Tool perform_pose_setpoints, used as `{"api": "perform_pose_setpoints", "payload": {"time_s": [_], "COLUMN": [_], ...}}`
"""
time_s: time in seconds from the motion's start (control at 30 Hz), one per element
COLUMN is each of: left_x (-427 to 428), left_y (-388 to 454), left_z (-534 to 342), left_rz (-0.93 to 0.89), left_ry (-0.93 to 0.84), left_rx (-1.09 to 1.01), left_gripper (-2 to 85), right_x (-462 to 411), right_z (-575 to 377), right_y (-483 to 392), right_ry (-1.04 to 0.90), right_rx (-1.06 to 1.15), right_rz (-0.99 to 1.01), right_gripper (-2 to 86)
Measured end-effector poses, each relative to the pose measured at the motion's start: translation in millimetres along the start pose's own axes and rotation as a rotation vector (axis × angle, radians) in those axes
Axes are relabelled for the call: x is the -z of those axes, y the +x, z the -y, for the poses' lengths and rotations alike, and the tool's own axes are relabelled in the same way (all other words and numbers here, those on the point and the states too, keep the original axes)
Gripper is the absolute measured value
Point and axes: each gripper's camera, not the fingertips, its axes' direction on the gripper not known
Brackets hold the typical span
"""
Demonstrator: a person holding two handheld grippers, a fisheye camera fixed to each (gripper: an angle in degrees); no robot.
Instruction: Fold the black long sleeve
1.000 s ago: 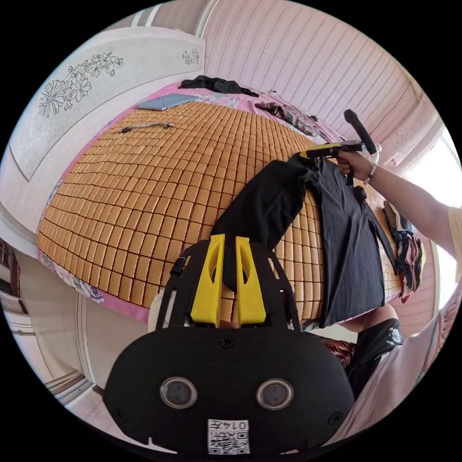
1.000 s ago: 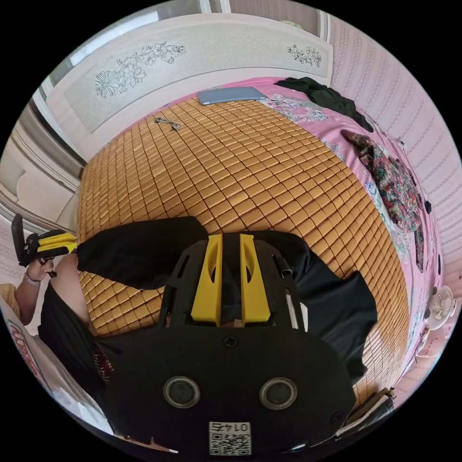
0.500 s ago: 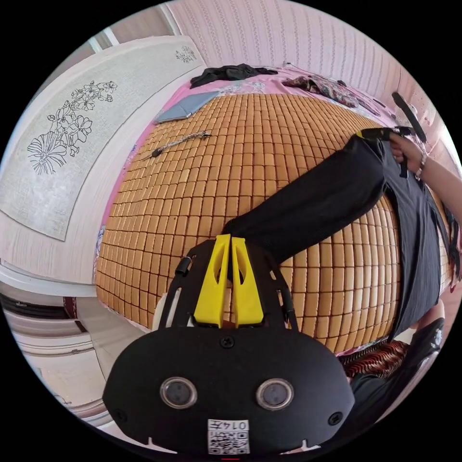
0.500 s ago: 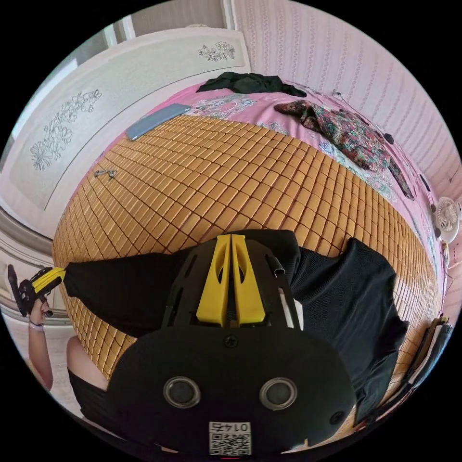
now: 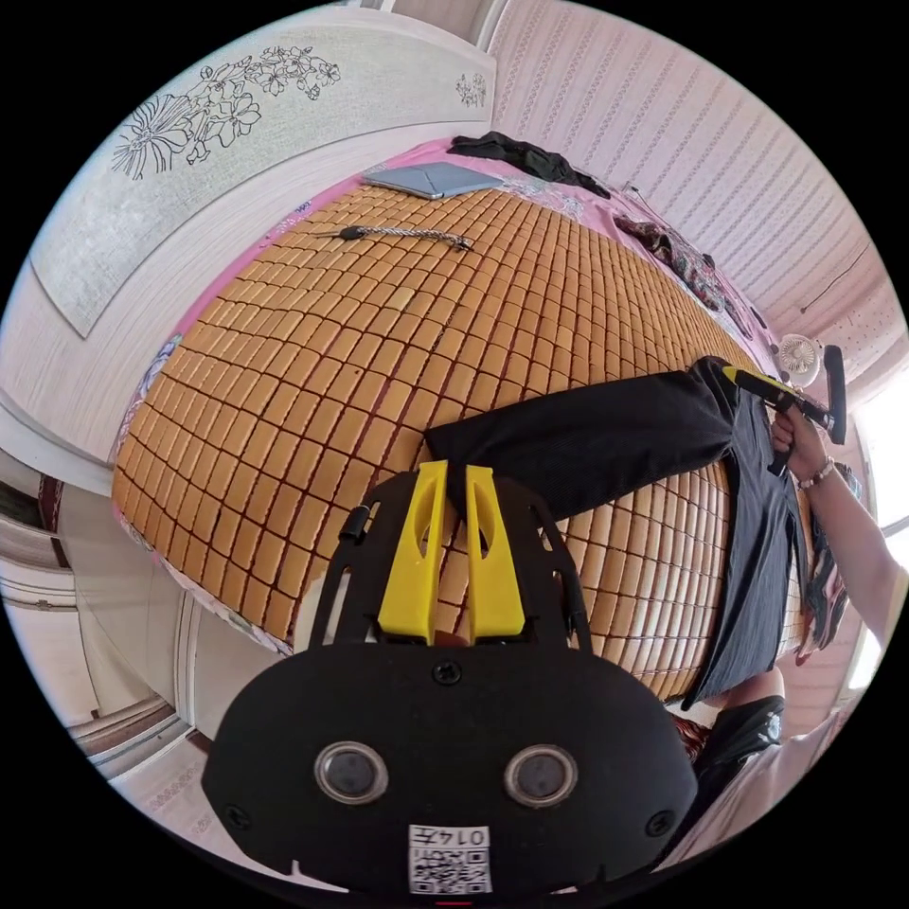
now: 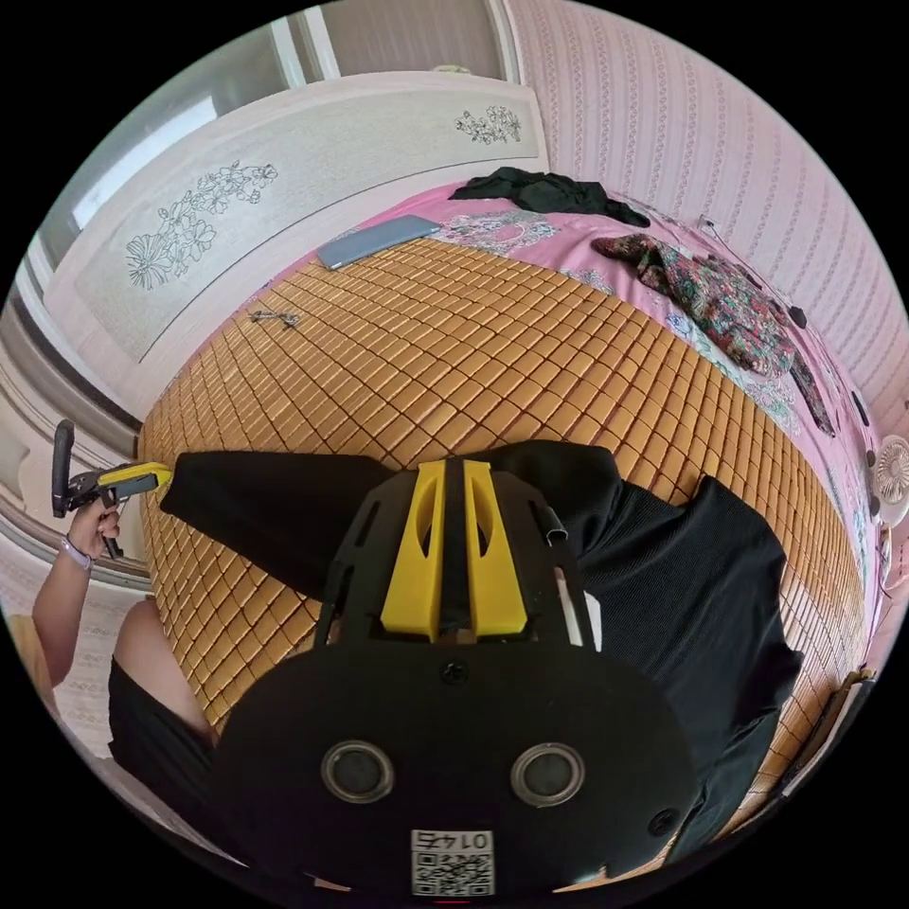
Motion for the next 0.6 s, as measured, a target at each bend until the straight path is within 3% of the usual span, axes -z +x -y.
{"api": "perform_pose_setpoints", "payload": {"time_s": [0.2,0.43,0.6], "left_x": [-34.5,-34.2,46.4], "left_y": [19.4,32.4,102.9], "left_z": [3.6,8.4,10.3], "left_rz": [0.006,-0.019,-0.221], "left_ry": [-0.035,-0.039,0.284], "left_rx": [-0.028,-0.009,-0.143], "left_gripper": [5.2,-0.8,-1.0], "right_x": [53.7,117.4,166.0], "right_z": [-95.5,-225.6,-285.7], "right_y": [-13.1,4.6,28.5], "right_ry": [0.013,-0.065,-0.002], "right_rx": [-0.019,-0.159,-0.295], "right_rz": [0.064,0.07,0.085], "right_gripper": [5.1,5.0,4.5]}}
